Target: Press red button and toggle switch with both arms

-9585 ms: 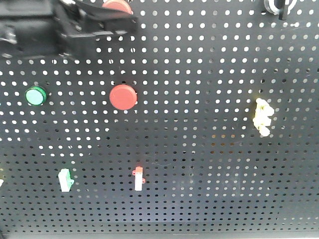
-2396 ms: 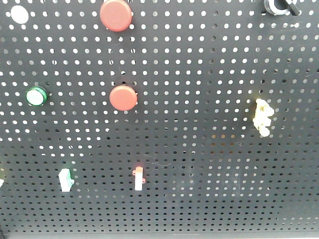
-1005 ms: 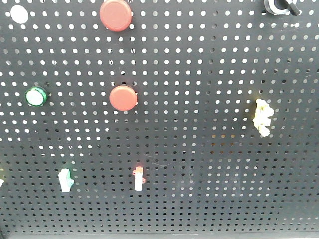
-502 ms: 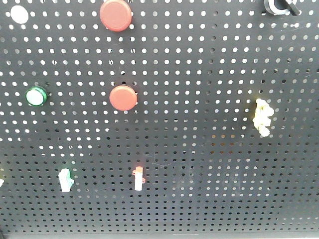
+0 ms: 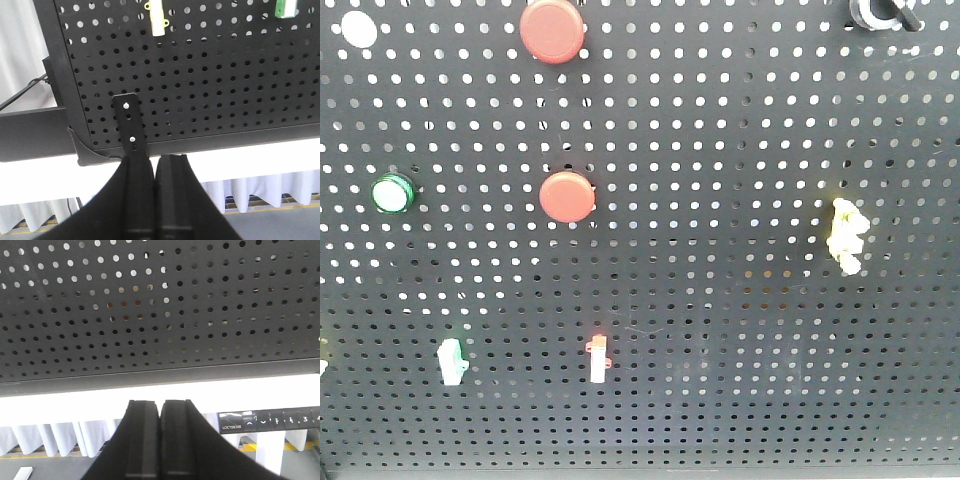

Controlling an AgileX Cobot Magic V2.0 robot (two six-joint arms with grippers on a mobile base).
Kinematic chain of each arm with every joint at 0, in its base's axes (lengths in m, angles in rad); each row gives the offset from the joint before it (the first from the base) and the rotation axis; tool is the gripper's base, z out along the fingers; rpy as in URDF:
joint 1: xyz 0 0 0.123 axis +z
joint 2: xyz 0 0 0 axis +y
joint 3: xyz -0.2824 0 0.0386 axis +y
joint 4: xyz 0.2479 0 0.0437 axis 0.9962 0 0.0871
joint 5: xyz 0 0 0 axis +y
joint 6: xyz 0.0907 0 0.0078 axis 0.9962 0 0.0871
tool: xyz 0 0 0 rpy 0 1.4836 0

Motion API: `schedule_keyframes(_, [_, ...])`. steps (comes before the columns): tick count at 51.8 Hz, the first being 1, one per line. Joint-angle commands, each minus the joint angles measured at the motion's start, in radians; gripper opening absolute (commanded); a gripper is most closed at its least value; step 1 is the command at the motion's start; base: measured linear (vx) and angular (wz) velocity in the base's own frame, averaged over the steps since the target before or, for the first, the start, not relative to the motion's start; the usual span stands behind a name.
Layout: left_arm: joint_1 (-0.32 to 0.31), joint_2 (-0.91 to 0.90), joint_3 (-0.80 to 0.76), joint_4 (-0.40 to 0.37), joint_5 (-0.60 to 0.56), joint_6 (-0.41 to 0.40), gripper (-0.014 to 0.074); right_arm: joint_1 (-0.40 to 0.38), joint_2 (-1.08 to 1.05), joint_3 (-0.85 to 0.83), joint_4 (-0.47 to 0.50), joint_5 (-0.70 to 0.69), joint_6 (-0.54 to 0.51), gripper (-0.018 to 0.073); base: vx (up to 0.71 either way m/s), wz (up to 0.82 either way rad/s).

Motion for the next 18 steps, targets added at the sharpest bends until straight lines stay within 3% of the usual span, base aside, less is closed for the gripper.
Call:
schedule_keyframes(1, [-0.004,-0.016,0.034,-0.001,-0.078,-0.009,0.0001,-0.006,-0.017,0.011,-0.010,-0.083,-0.005,-0.0003,0.00,0.00])
schedule_keyframes(18, [-0.004,-0.016,0.034,-0.001,-0.078,-0.009,0.0001,-0.006,-0.017,0.011,-0.010,-0.083,-0.005,-0.0003,0.00,0.00])
